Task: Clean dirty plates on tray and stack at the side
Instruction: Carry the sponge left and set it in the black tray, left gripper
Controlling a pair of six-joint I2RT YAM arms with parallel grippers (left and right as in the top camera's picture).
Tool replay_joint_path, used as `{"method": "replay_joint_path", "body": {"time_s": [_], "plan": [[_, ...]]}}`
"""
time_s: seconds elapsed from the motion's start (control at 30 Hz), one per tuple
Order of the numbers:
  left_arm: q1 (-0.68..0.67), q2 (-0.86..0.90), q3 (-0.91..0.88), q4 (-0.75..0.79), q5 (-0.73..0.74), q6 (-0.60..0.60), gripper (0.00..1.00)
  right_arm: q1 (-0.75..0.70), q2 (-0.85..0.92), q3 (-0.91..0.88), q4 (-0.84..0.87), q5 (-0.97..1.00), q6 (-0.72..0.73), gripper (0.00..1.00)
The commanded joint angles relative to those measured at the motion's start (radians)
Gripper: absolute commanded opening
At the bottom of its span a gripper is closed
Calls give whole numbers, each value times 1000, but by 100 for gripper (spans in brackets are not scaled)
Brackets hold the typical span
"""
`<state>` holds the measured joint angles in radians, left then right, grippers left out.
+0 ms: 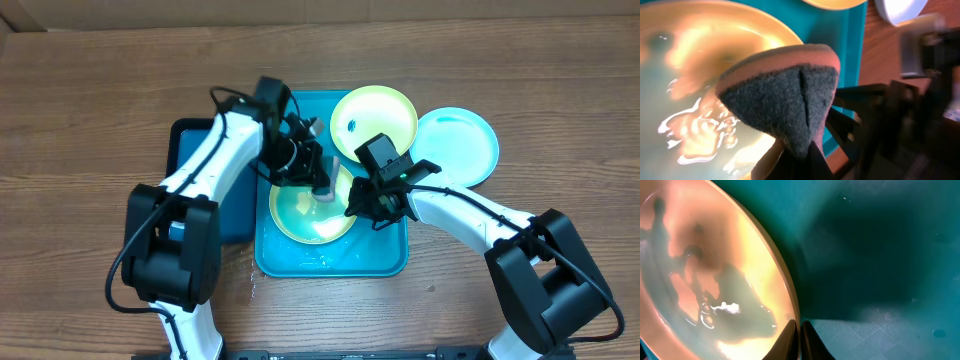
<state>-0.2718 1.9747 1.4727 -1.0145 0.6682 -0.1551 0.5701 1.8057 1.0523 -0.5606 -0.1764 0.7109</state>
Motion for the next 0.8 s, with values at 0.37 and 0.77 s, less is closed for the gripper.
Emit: {"method": "replay_joint_path", "body": {"time_s": [0.37,0.77], "plan": [[132,-150,69,-232,-510,40,4,2,4,-5,6,-1,0,7],[212,-161,59,-271,-822,-141,4,2,4,-5,5,-1,-1,7]]}}
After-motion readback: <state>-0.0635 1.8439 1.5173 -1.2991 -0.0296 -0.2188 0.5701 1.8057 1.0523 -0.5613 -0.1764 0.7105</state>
